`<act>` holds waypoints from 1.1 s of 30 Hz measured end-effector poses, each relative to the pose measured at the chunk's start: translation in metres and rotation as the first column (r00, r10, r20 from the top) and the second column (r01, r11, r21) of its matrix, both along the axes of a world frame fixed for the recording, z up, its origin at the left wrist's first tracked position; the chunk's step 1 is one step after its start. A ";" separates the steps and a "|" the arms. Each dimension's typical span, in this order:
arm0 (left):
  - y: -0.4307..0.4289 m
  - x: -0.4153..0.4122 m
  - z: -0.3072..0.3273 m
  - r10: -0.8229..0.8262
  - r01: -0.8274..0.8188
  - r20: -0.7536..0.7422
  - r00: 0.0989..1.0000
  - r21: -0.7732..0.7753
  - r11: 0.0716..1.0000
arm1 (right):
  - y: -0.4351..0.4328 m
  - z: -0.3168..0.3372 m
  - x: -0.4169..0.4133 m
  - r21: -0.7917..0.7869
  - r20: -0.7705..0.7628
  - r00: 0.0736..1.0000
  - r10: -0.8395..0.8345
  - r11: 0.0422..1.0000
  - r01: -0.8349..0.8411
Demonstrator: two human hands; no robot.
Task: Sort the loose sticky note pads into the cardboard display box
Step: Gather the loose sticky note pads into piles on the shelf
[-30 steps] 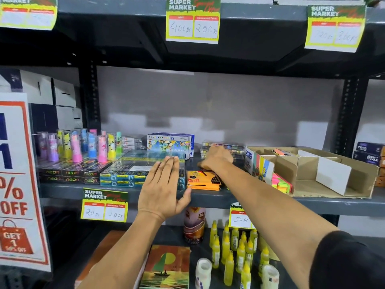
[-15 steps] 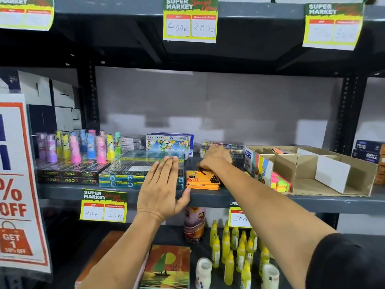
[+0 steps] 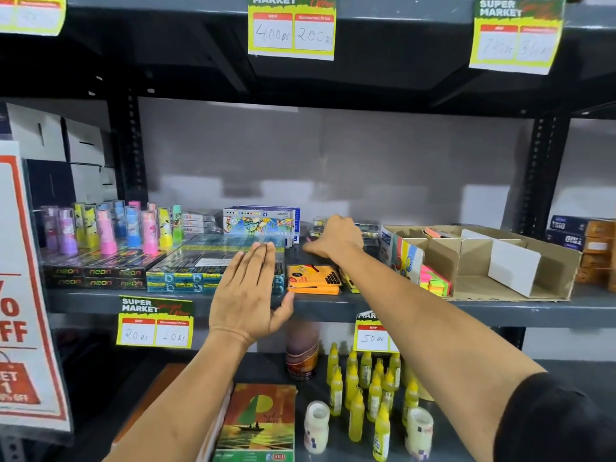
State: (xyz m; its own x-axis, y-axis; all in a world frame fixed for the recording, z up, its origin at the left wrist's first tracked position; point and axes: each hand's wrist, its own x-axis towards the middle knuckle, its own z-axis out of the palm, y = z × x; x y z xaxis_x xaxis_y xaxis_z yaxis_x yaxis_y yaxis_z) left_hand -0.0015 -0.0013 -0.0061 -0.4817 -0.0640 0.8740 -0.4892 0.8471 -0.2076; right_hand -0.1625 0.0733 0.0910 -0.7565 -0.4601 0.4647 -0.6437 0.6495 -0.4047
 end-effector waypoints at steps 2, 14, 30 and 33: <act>0.001 0.000 0.000 0.001 -0.001 0.001 1.000 -0.004 1.000 | 0.008 0.005 0.004 -0.024 -0.003 1.000 0.018 1.000 -0.018; 0.000 0.000 -0.002 0.027 -0.028 0.031 0.999 0.006 1.000 | 0.095 0.044 0.007 -0.158 -0.132 0.991 0.020 0.987 -0.041; 0.006 0.003 0.002 0.031 -0.033 0.062 0.998 0.038 0.999 | 0.235 0.030 -0.030 -0.216 -0.042 0.988 -0.146 0.967 0.134; 0.007 0.002 0.001 0.022 -0.024 0.050 0.999 0.035 0.999 | 0.241 0.015 -0.034 -0.192 -0.035 0.987 -0.157 0.970 0.148</act>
